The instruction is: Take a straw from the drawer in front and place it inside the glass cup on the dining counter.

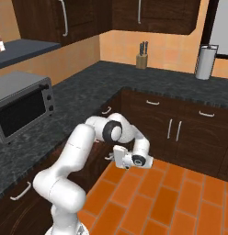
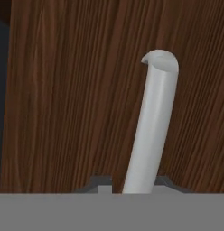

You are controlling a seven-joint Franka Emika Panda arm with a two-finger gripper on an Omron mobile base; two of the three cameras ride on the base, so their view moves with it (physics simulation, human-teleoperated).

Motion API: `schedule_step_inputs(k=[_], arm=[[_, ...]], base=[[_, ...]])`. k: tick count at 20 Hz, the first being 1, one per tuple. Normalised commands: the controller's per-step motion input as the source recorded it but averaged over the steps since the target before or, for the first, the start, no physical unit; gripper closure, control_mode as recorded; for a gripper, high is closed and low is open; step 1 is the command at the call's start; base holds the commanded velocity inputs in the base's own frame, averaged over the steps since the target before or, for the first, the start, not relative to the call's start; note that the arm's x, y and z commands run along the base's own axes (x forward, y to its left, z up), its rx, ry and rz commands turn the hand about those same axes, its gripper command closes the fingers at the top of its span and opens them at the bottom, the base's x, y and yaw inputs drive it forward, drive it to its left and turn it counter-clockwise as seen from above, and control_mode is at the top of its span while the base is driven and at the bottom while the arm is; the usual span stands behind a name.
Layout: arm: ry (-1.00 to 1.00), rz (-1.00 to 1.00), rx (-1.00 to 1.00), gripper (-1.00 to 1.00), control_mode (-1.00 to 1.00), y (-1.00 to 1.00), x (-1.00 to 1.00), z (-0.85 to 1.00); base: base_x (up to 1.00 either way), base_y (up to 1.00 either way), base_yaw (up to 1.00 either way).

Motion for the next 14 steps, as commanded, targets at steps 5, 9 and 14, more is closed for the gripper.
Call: schedule_step_inputs(k=[5, 9, 14], arm=[[0.00, 0.00, 0.00, -1.00, -1.00, -0.88, -0.31, 0.01], [-0.08, 0.00, -0.27, -1.00, -1.00, -0.33, -0.60, 0.01], [-0.25, -0.01, -0.44, -1.00, -1.00, 0.01, -0.50, 0.83]], base=[[0.00, 0.00, 0.00], [0.00, 0.00, 0.00], [0.00, 0.00, 0.00]])
